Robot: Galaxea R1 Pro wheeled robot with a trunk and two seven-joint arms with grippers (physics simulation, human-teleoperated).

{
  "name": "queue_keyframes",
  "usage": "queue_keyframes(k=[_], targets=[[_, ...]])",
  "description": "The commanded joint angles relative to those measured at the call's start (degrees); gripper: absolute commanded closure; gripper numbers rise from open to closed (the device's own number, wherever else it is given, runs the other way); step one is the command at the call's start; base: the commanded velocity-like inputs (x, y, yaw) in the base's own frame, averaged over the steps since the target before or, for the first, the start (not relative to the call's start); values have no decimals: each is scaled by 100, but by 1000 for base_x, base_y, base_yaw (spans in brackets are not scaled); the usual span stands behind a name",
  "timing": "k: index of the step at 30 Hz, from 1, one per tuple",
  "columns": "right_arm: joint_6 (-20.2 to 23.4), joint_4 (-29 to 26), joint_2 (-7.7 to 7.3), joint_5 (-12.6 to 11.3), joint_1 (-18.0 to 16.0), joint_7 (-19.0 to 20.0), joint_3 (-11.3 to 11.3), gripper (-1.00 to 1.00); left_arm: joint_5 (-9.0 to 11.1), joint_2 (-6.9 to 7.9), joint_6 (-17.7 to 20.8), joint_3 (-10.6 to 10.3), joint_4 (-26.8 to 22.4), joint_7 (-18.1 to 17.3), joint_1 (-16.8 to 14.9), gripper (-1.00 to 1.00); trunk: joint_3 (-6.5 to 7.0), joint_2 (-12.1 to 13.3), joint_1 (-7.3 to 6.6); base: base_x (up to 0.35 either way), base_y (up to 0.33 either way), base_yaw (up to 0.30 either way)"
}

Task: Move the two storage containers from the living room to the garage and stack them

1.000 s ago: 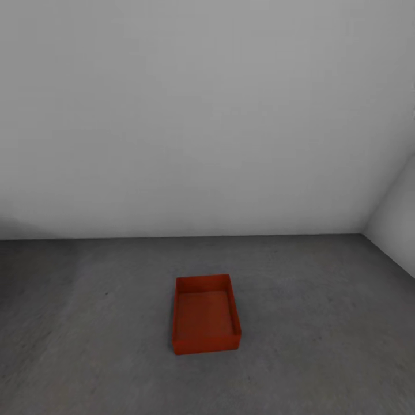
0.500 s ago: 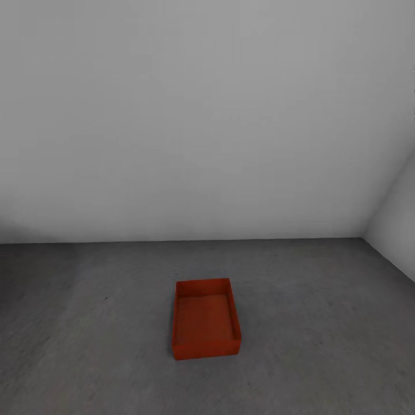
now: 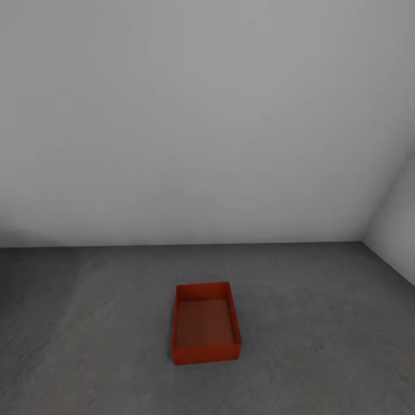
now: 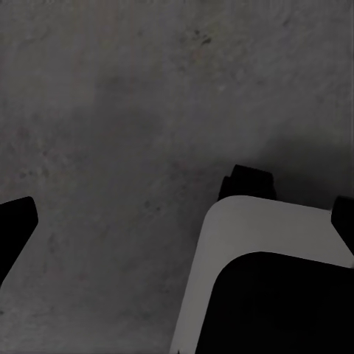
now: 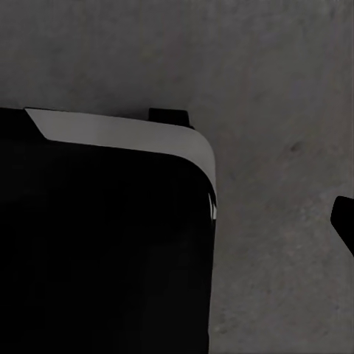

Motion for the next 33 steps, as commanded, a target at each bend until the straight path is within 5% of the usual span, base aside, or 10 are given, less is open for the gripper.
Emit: queue_keyframes(k=[1, 33], targets=[[-32, 19, 3, -53, -7, -9, 48, -100, 36, 0, -25, 22, 7, 1, -4, -100, 5, -3, 0, 0, 0, 0], [22, 10, 5, 13, -7, 70, 93, -100, 58, -4, -20, 30, 16, 1, -4, -100, 303, -3, 0, 0, 0, 0]])
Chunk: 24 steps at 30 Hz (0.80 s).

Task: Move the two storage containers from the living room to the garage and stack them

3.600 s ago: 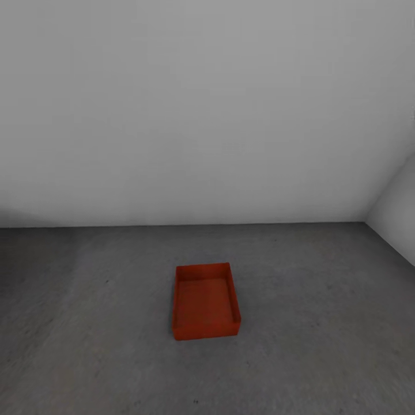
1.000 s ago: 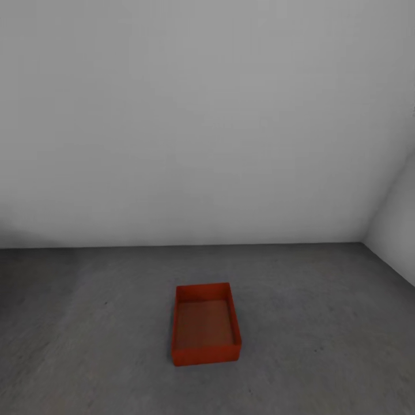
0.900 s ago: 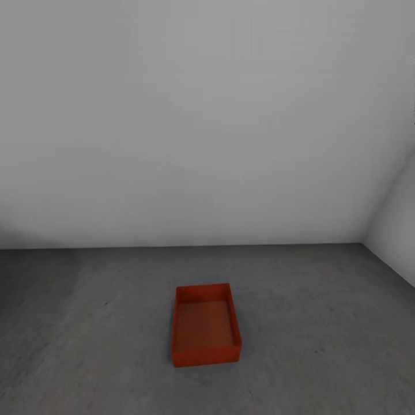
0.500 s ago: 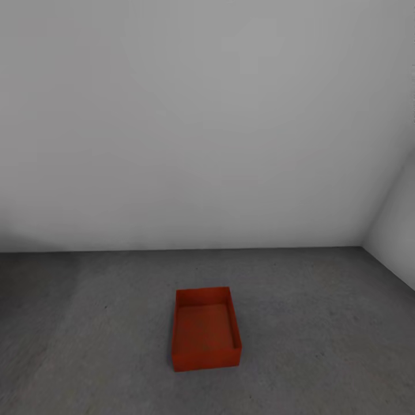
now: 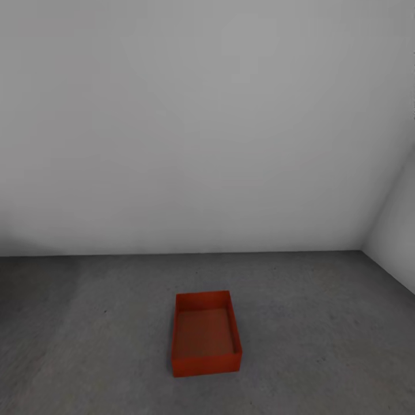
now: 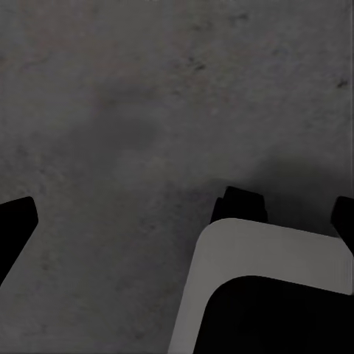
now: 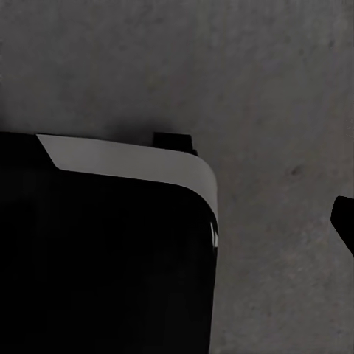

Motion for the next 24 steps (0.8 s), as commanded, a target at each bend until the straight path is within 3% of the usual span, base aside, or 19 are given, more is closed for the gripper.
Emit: queue_keyframes(k=[1, 5, 13, 24], targets=[[-32, 18, 8, -52, -7, -13, 50, -100, 44, -24, -23, 22, 18, 1, -4, -100, 4, -3, 0, 0, 0, 0], [-50, 17, 13, -62, -7, -25, 33, -100, 63, -154, -20, 26, 35, -5, 35, -100, 41, -3, 0, 0, 0, 0], [-85, 17, 7, -65, -7, -27, 22, -100, 83, -272, -8, 24, 41, -7, 56, -100, 115, -3, 0, 0, 0, 0], [-88, 17, 6, -58, -7, -19, 29, -100, 94, -295, -15, 23, 42, 14, 57, -100, 188, 77, -44, 0, 0, 0]])
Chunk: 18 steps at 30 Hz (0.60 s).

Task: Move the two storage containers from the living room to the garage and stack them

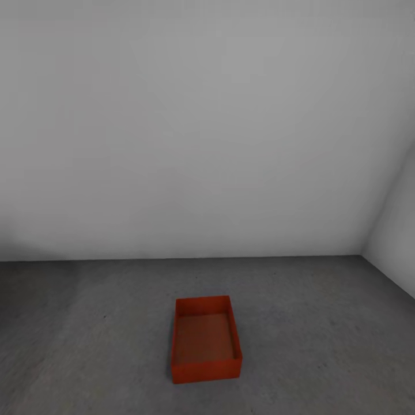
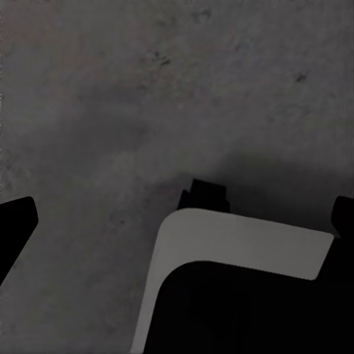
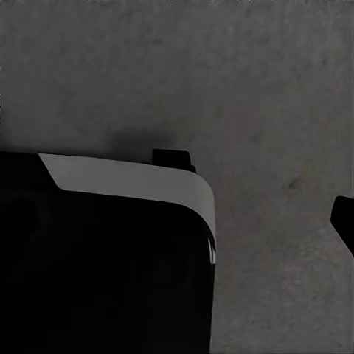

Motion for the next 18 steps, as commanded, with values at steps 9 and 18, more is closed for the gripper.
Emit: queue_keyframes(k=[9, 18], targets=[[-33, 18, -4, -52, -7, -8, 50, -100, 44, 9, -26, 21, 7, 22, -4, -100, 157, 359, -199, 0, 0, 0], [-24, 18, -12, -63, -7, -63, 46, -100, 44, 17, -18, 21, 7, 23, -4, -100, 319, 720, -396, 0, 0, 0]])
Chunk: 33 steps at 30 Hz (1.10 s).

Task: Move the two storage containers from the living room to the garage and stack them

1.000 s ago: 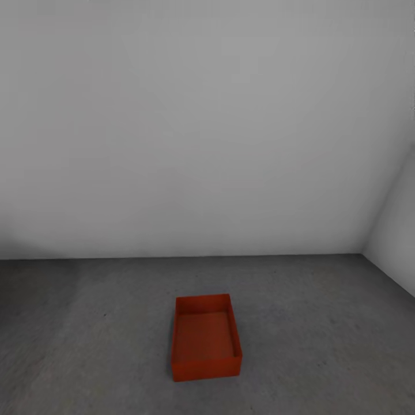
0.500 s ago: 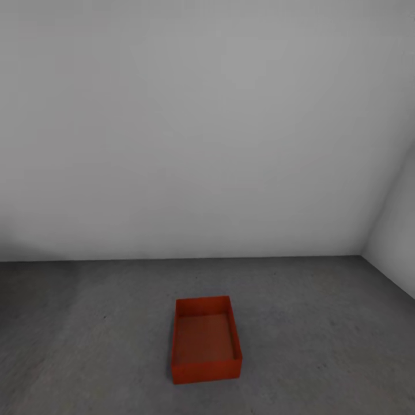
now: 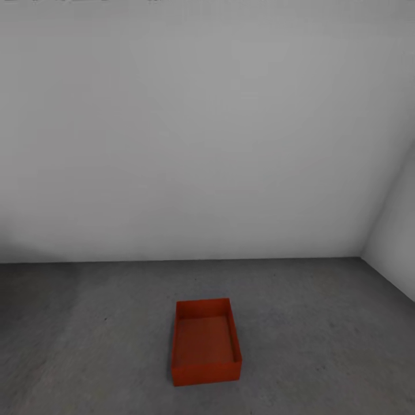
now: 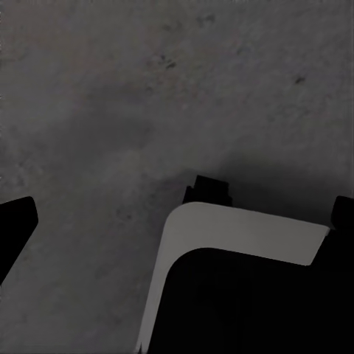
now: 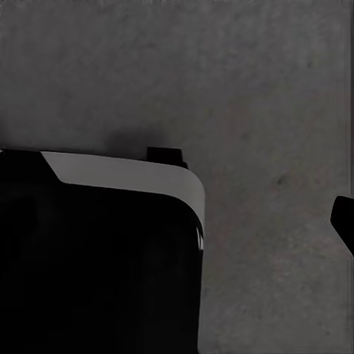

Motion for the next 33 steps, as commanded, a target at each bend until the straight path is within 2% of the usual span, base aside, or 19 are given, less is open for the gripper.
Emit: queue_keyframes(k=[1, 19, 33], targets=[[-36, 18, 6, -46, -7, -12, 54, -100, 43, 0, -24, 21, 8, 1, -4, -100, 13, 38, -23, 0, 0, 0], [-47, 16, 11, -15, -7, -13, 72, -100, 43, 0, -23, 21, 13, 1, -4, -100, 336, 760, -418, 0, 0, 0], [-48, 19, 28, -92, -7, -3, 55, -100, 43, -4, -26, 21, 15, -5, -4, -100, 410, 760, -418, 0, 0, 25]])
